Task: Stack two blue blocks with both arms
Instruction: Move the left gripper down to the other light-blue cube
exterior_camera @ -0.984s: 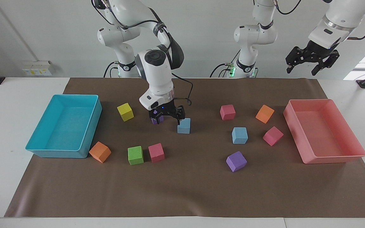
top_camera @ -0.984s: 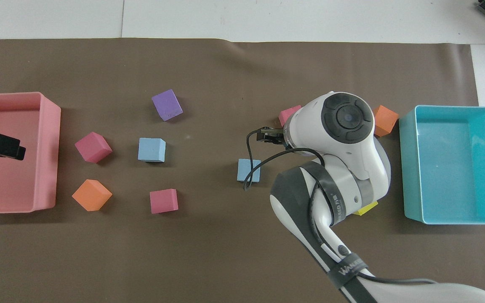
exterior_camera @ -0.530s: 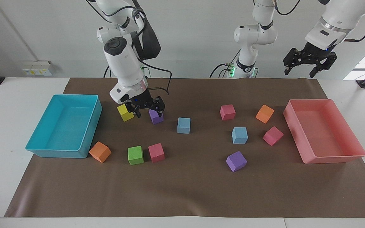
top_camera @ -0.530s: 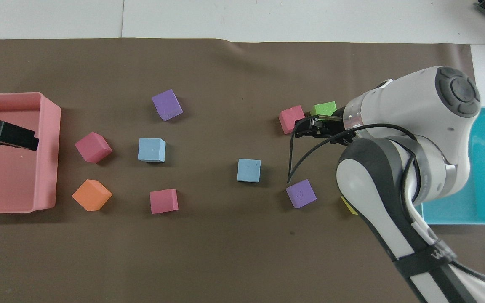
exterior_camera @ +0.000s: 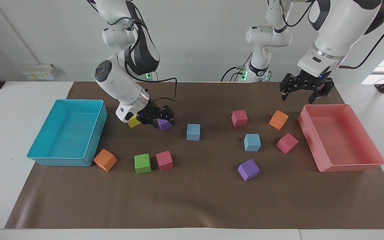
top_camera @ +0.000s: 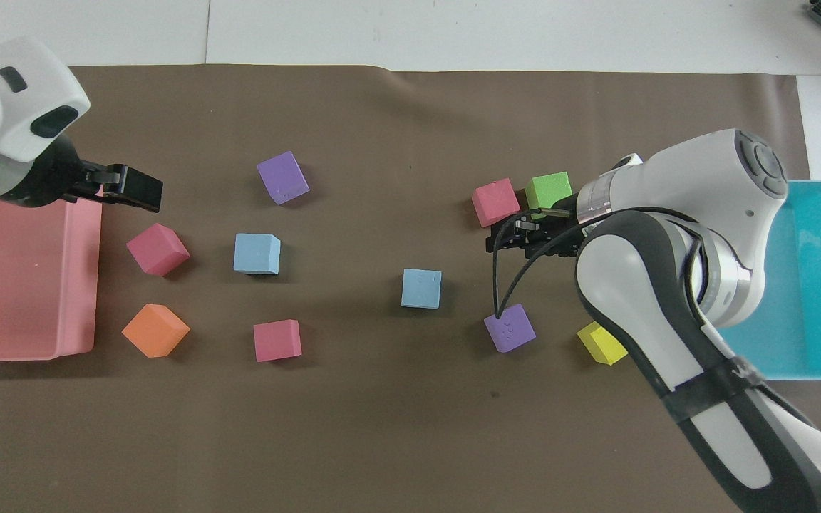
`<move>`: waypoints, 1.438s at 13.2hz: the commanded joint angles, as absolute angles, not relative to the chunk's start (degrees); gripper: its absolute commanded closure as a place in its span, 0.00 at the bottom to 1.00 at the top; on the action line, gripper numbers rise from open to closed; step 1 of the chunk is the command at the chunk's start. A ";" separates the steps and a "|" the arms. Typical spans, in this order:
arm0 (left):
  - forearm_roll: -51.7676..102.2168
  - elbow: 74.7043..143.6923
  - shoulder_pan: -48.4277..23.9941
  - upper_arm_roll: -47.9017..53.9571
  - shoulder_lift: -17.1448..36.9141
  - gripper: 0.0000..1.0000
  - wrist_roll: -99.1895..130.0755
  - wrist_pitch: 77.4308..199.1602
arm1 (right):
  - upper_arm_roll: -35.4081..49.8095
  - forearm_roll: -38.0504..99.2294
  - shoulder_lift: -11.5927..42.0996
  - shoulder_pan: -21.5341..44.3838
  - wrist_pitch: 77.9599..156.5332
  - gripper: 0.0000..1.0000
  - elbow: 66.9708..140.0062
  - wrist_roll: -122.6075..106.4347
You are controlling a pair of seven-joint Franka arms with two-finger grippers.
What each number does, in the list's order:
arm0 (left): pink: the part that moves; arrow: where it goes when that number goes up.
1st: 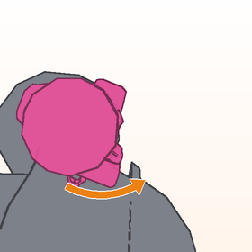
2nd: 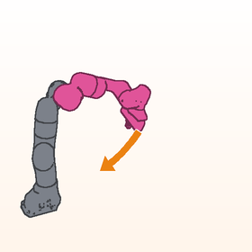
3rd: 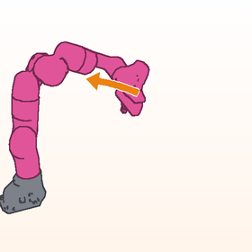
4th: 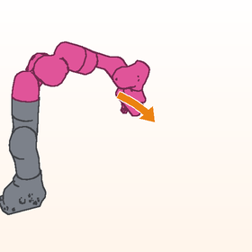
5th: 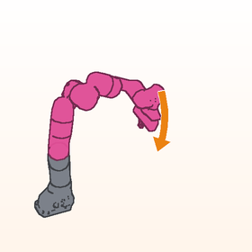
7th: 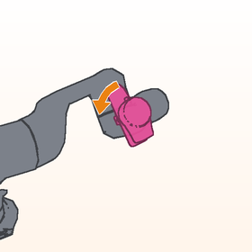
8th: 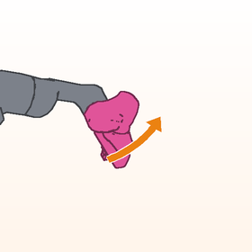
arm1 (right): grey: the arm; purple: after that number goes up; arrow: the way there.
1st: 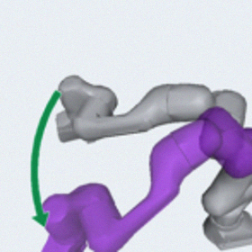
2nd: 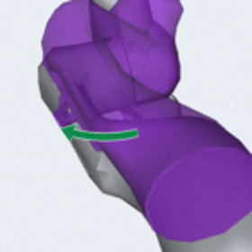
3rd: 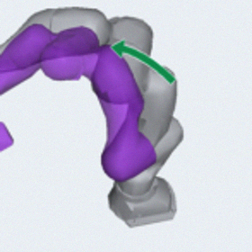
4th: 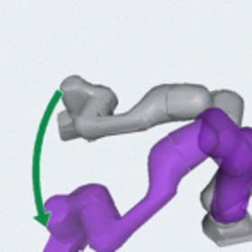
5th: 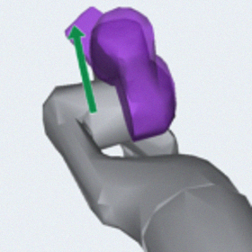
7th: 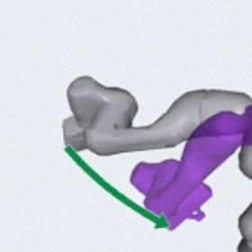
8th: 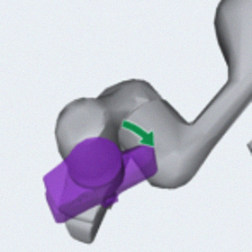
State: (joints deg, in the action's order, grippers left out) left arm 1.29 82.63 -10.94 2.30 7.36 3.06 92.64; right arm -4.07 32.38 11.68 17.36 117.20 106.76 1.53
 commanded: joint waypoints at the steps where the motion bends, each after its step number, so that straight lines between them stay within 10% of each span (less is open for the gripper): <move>1: 1.14 86.64 -13.53 1.67 8.52 0.00 6.59 99.11 | -3.34 39.27 13.79 16.61 118.91 0.97 107.75 -2.89; 19: -1.93 116.01 -17.75 1.58 12.57 0.00 9.32 132.80 | -3.16 65.83 21.97 16.96 121.55 1.00 116.88 -37.26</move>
State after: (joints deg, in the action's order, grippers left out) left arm -0.71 113.22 -16.41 2.43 13.20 8.34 129.77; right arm -3.75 63.97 22.61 17.40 120.54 114.90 -35.15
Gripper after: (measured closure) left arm 0.000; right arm 0.991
